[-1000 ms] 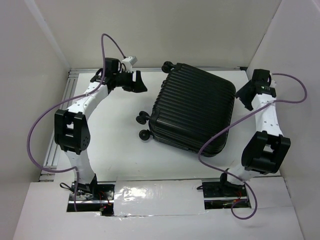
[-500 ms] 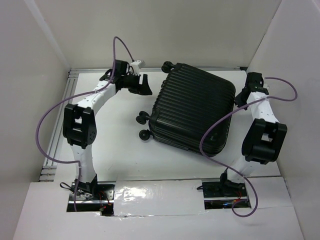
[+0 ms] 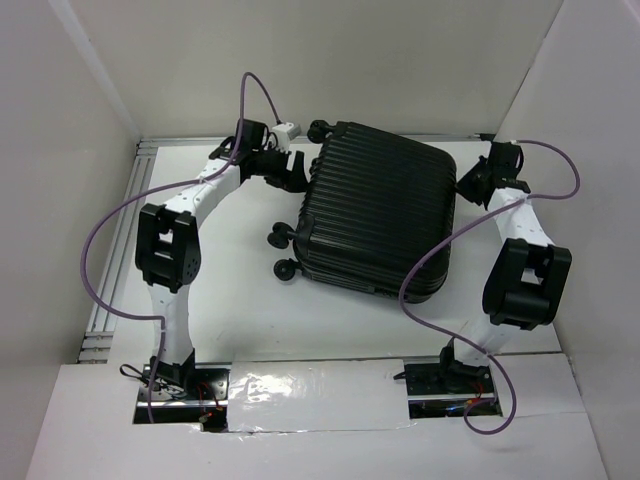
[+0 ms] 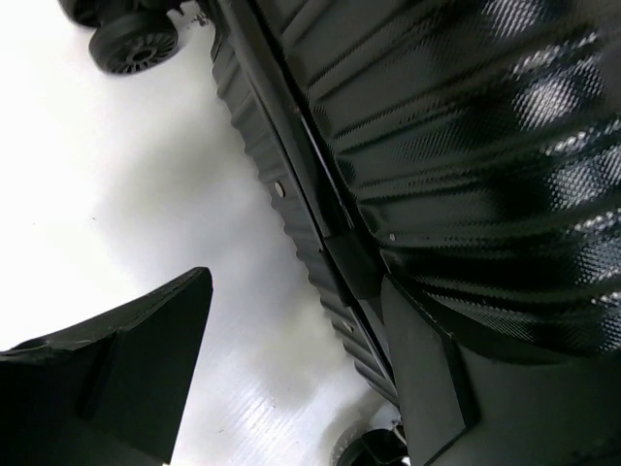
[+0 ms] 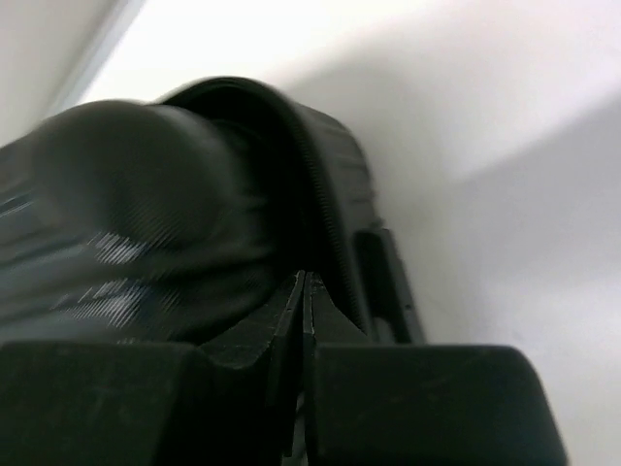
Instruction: Pack the luggage
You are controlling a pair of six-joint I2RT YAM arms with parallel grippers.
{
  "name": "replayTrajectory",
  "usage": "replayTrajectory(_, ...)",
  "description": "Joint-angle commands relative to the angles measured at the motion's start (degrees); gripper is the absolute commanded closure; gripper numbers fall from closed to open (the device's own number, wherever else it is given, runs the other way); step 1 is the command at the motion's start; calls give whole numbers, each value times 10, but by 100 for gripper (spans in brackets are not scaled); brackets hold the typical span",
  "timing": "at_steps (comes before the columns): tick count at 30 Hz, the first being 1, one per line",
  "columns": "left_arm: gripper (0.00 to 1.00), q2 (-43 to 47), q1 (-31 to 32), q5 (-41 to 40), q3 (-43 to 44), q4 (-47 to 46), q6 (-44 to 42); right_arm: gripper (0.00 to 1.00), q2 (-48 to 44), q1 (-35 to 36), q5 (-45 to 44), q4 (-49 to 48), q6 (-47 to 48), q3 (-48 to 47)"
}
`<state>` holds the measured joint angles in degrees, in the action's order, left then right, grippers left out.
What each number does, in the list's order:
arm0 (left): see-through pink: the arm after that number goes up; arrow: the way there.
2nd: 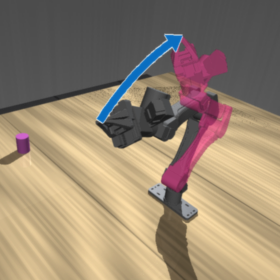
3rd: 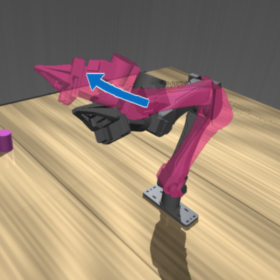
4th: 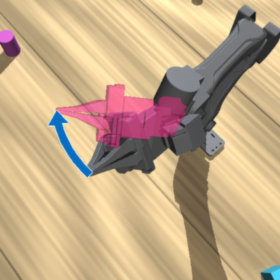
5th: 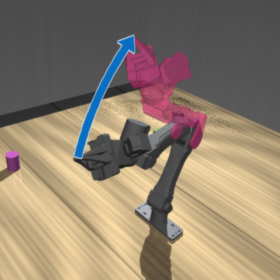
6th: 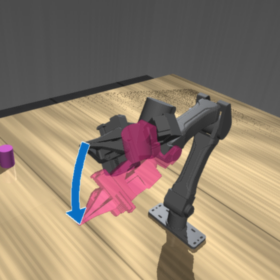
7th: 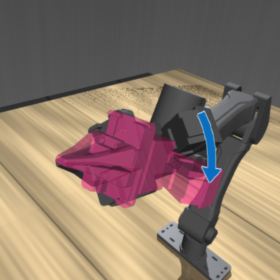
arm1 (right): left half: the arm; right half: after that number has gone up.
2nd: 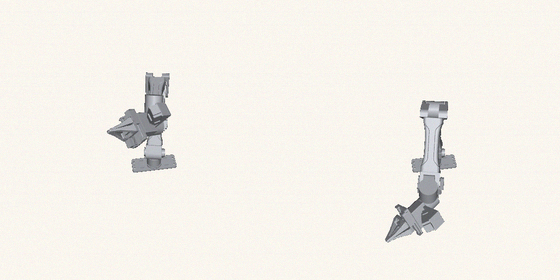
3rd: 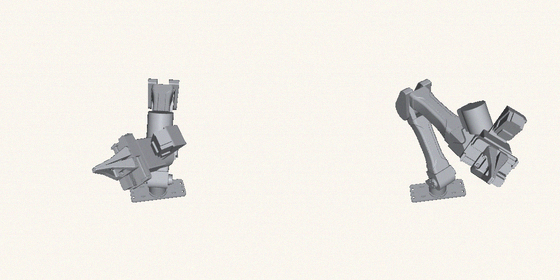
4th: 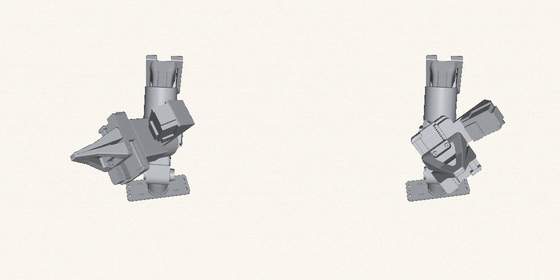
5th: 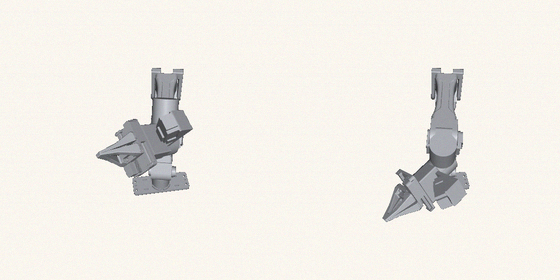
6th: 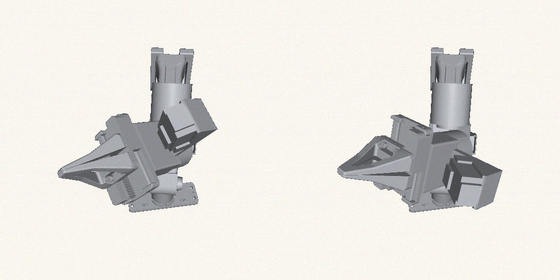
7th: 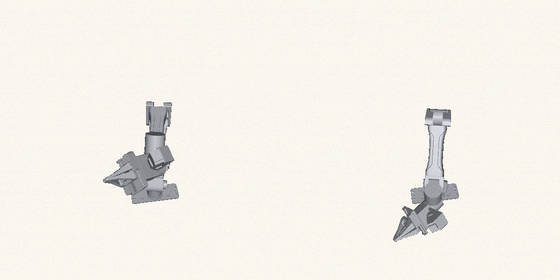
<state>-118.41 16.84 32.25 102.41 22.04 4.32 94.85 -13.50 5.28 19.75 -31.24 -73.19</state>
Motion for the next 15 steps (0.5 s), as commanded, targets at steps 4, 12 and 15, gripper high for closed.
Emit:
replayTrajectory(4, 17, -16, 29, 79, 19, -29, -6, 91, -32, 38, 186, -161, -46, 6)
replayTrajectory(12, 17, -32, 29, 91, 31, -57, 12, 92, -38, 49, 243, -229, -87, 6)
replayTrajectory(15, 17, -44, 35, 91, 45, -57, 17, 93, -60, 54, 207, -210, -81, 1)
